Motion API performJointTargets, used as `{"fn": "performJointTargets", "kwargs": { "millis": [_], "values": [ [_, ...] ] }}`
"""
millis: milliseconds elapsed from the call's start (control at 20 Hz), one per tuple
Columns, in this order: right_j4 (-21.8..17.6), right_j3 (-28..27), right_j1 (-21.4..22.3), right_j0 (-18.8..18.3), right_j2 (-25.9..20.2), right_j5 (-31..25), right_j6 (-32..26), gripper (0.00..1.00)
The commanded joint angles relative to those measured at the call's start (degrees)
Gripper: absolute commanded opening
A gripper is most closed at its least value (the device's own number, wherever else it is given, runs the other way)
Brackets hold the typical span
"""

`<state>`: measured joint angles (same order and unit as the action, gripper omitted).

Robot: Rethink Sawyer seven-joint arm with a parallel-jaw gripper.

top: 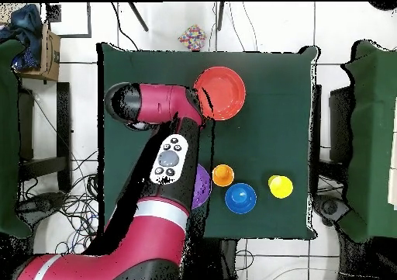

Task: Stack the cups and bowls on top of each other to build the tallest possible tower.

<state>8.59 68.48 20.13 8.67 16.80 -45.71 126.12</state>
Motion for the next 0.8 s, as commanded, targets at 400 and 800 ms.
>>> {"fn": "performJointTargets", "kwargs": {
  "millis": [400,800],
  "values": [
    [0.5,3.6,-3.6,1.6,-2.9,4.6,11.2,1.00],
    [0.8,3.6,-4.1,2.0,-2.5,5.6,11.5,1.00]
  ]
}}
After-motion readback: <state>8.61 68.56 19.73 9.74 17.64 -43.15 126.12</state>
